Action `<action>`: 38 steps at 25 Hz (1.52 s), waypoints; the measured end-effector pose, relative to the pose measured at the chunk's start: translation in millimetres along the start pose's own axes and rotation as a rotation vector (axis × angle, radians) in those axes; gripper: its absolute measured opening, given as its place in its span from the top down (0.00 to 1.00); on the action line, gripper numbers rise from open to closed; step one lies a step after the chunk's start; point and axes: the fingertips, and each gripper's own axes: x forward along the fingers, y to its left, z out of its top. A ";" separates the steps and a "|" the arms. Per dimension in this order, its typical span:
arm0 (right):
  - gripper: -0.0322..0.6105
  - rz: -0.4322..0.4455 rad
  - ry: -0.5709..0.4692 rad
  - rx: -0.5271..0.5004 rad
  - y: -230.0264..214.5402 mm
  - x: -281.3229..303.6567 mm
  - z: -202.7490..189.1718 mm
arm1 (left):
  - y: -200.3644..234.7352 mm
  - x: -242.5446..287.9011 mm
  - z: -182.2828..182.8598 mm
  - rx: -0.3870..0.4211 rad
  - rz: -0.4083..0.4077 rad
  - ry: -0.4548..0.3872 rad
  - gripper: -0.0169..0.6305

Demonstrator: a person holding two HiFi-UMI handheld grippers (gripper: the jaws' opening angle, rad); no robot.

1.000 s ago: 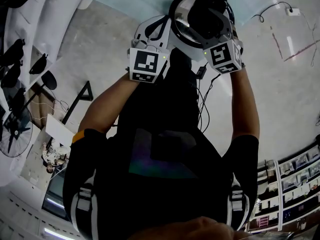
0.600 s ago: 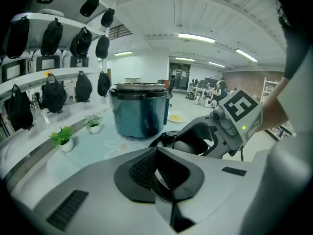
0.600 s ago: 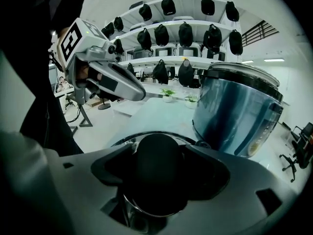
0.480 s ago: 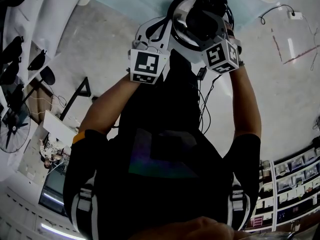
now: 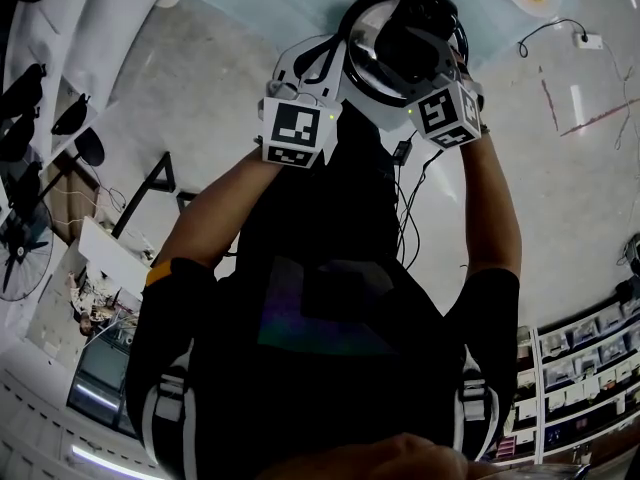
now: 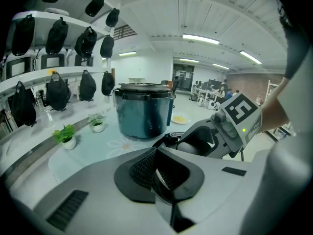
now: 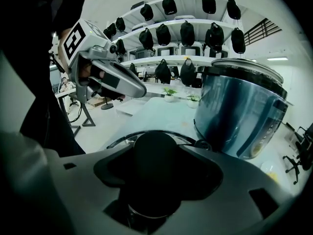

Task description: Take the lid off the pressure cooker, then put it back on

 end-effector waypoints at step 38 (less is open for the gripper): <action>0.50 -0.241 -0.175 0.156 -13.8 -184.3 96.5 | -31.1 -89.5 138.0 0.079 -0.006 -0.245 0.96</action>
